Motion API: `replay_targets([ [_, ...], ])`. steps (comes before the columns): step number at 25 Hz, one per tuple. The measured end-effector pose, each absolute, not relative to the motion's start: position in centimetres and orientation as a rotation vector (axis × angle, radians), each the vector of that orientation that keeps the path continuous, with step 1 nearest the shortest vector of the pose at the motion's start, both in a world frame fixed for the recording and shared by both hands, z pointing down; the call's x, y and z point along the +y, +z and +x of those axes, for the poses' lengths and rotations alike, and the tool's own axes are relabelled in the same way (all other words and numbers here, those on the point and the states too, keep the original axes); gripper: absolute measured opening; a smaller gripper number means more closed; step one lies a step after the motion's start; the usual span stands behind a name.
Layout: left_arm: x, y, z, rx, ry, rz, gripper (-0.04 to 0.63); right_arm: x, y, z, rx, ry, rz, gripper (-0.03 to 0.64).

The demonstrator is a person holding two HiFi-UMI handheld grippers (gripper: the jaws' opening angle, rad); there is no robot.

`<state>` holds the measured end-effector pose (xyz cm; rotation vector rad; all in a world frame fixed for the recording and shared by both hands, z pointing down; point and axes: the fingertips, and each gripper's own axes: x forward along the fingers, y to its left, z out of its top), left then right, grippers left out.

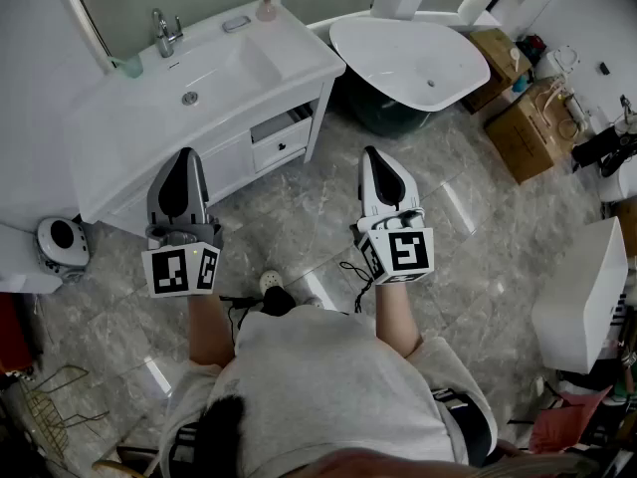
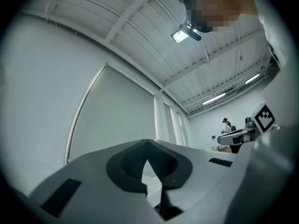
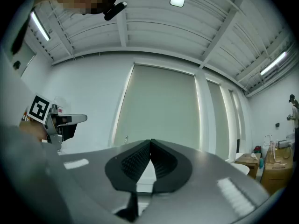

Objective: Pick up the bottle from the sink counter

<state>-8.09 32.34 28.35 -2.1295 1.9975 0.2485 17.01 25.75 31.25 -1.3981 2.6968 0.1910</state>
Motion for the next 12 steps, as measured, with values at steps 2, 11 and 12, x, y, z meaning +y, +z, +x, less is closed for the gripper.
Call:
replay_targets([
  [2, 32.64, 28.44, -7.65, 1.992, 0.237, -2.137, 0.008, 26.15, 31.30, 17.18, 2.699, 0.189, -1.397, -0.001],
  [11, 32.49, 28.21, -7.95, 1.979, 0.258, -2.142, 0.008, 26.18, 31.31, 17.08, 2.688, 0.195, -1.414, -0.002],
  [12, 32.31, 28.17, -8.09, 1.976, 0.262, -2.144, 0.008, 26.04, 31.32, 17.03, 2.682, 0.197, -1.423, -0.002],
])
